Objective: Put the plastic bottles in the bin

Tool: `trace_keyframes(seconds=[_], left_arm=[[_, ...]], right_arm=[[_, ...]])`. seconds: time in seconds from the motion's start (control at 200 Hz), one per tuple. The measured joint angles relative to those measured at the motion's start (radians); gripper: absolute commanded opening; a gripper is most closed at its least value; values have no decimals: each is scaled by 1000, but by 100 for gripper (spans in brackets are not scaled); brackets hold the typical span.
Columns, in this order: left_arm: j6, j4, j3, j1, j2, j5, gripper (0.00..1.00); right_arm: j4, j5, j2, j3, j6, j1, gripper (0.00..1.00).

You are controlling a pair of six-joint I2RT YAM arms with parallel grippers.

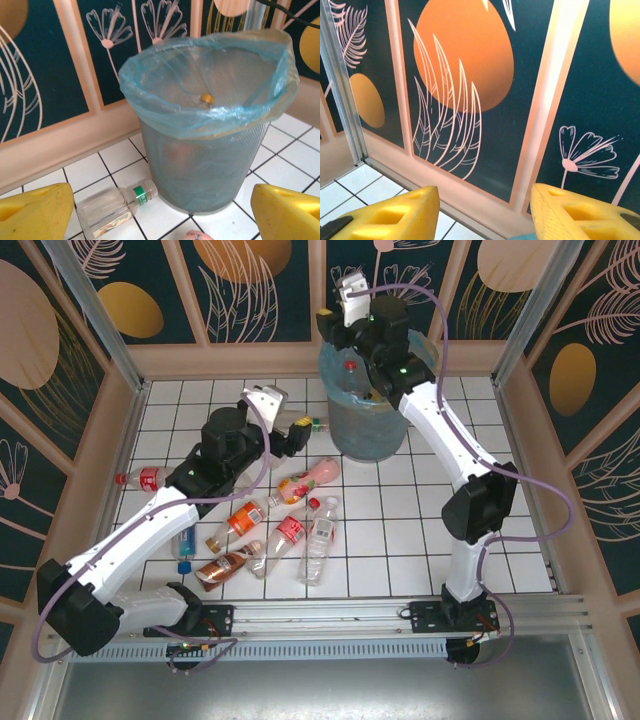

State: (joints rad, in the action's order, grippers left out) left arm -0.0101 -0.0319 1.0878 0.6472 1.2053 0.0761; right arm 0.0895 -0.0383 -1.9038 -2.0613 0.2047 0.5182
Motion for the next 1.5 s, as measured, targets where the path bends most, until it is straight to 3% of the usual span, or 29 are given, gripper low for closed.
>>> trace_keyframes(seconds=[0.19, 0.315, 0.46, 0.595, 0.731, 0.931, 1.066, 1.276, 1.501], left_arm=[[-109, 82, 5, 0, -76, 16, 91], [-175, 162, -11, 0, -143, 19, 91], [-241, 258, -75, 0, -232, 19, 91], [-295, 325, -166, 0, -278, 34, 91], [-333, 378, -251, 0, -299, 44, 91], [-374, 418, -280, 0, -296, 27, 89], [-400, 419, -280, 0, -242, -51, 84], [-434, 439, -276, 0, -88, -196, 81], [-472, 444, -257, 0, -2, -259, 78]], right_arm=[[152, 76, 67, -42, -69, 82, 52], [215, 71, 161, 41, -166, 130, 52], [208, 65, 344, 311, -275, 182, 52], [97, 39, 536, 690, -377, 235, 51], [51, 33, 634, 984, -507, 249, 51], [43, 32, 695, 1246, -689, 249, 51], [11, 18, 734, 1379, -772, 249, 50], [-89, -43, 711, 1471, -848, 224, 51], [-234, -155, 594, 1504, -916, 129, 51]])
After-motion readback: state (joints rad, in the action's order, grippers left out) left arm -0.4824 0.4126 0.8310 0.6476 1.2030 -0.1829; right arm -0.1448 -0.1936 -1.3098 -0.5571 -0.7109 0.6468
